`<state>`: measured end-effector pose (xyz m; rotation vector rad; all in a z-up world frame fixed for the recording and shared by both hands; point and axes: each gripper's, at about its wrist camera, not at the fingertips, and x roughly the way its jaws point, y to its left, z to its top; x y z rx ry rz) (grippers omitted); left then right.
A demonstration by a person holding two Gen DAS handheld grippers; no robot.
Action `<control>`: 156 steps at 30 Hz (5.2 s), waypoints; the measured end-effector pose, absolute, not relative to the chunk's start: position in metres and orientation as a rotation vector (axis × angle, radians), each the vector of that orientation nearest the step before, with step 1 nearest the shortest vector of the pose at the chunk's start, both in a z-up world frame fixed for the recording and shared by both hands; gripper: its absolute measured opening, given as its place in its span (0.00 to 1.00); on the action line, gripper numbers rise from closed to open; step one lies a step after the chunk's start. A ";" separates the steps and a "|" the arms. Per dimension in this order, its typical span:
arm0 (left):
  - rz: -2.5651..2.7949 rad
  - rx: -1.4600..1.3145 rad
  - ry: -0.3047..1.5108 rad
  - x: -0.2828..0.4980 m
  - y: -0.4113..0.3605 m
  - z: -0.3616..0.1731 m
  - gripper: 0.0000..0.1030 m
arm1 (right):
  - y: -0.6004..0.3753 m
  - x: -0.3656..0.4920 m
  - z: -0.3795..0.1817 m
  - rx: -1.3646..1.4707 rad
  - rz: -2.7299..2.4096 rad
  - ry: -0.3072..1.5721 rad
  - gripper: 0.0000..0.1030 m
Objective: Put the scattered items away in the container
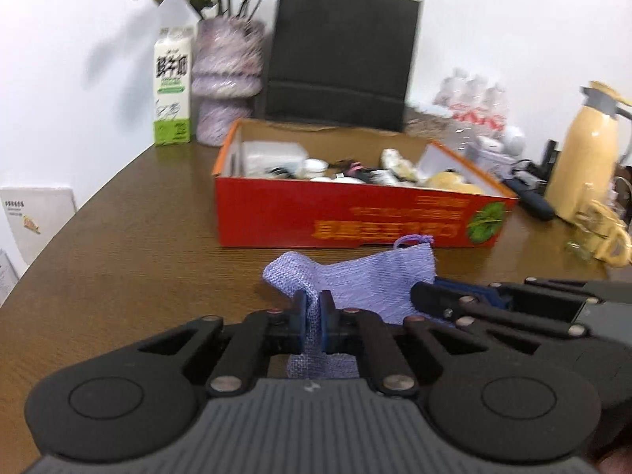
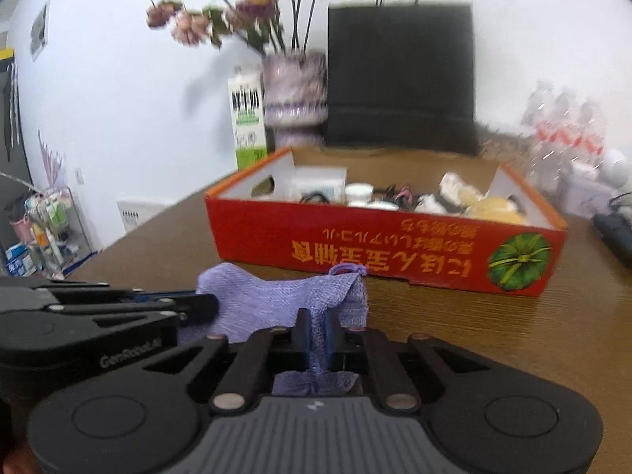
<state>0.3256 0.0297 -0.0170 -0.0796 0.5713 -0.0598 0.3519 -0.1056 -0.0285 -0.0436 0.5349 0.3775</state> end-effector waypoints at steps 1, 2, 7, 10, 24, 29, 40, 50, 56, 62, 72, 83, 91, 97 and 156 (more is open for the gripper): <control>-0.066 -0.066 0.566 0.318 0.024 -0.015 0.07 | -0.108 0.342 -0.027 -0.057 0.366 0.521 0.06; -0.075 -0.051 0.561 0.308 0.017 -0.012 0.07 | -0.111 0.331 -0.027 -0.065 0.360 0.512 0.06; -0.112 -0.034 0.547 0.259 -0.007 -0.001 0.07 | -0.144 0.276 -0.026 -0.019 0.349 0.516 0.05; -0.110 -0.040 0.521 0.228 -0.017 0.007 0.07 | -0.163 0.245 -0.020 0.004 0.345 0.508 0.05; -0.107 -0.025 0.468 0.122 -0.045 0.024 0.07 | -0.202 0.131 0.020 0.078 0.369 0.415 0.05; -0.100 -0.029 0.436 0.105 -0.039 0.030 0.07 | -0.197 0.108 0.028 0.056 0.385 0.391 0.05; -0.088 -0.050 0.466 0.120 -0.032 0.026 0.07 | -0.178 0.119 0.029 0.039 0.403 0.433 0.05; -0.096 -0.042 0.465 0.165 -0.023 0.036 0.07 | -0.177 0.165 0.027 0.028 0.378 0.474 0.05; -0.153 -0.005 0.398 0.226 -0.015 0.072 0.07 | -0.177 0.222 0.065 0.000 0.394 0.407 0.05; -0.161 -0.003 0.399 0.312 0.003 0.107 0.07 | -0.171 0.315 0.107 0.001 0.429 0.392 0.05; -0.130 0.042 0.557 0.462 0.047 0.107 0.07 | -0.144 0.480 0.119 0.079 0.493 0.570 0.05; -0.090 0.117 0.732 0.549 0.065 0.034 0.07 | -0.100 0.602 0.037 0.044 0.449 0.809 0.05; -0.080 0.151 0.804 0.566 0.069 0.001 0.20 | -0.089 0.626 -0.006 0.018 0.437 0.916 0.07; -0.127 0.190 0.800 0.557 0.060 0.006 0.62 | -0.088 0.626 -0.007 -0.023 0.402 0.921 0.22; 0.030 0.064 0.470 0.080 -0.025 0.020 1.00 | -0.213 0.104 0.020 -0.078 0.287 0.489 0.95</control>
